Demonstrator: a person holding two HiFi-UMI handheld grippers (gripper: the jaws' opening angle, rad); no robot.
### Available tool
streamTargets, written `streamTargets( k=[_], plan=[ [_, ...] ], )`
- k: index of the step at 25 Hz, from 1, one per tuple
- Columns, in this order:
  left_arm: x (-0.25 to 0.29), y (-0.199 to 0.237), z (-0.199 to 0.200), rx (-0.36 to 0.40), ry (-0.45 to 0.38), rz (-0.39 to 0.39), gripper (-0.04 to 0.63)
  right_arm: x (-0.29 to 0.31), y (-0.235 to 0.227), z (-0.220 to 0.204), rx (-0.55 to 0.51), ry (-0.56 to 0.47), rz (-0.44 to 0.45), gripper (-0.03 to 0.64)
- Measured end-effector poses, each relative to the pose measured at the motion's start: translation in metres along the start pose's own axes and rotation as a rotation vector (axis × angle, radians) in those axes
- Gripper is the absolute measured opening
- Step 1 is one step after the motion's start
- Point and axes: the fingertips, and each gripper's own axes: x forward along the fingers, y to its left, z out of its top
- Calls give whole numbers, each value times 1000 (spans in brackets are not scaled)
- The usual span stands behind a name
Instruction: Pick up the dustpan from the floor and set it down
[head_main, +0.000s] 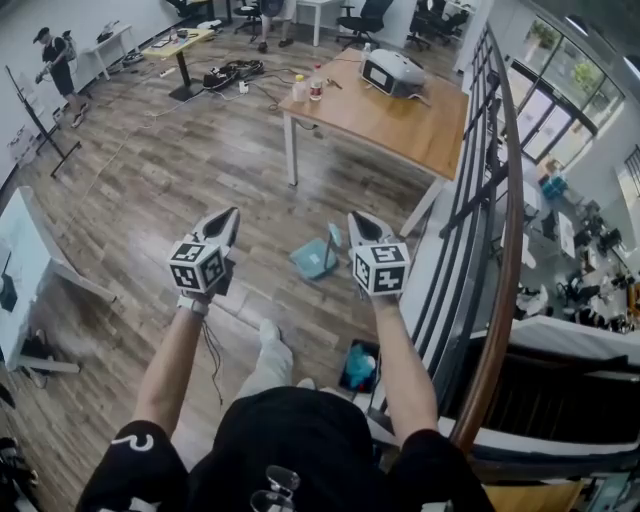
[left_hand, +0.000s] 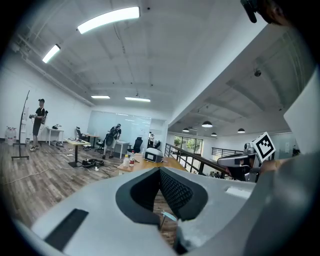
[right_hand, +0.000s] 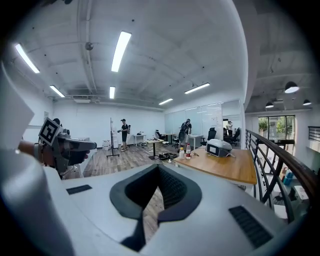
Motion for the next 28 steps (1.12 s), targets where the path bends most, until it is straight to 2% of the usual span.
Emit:
streamTargets(
  k=[9,15,28],
  plan=[
    [60,60,-5,-35,26,-6,-2,79,-23,0,10,38,-19,-5],
    [110,110,5,-50,33,-24,-2,141,-33,16,12,46,-38,-5],
    [195,178,29,-43,46,-104,-2,223,-62,36,32,60,-121,-5]
  ],
)
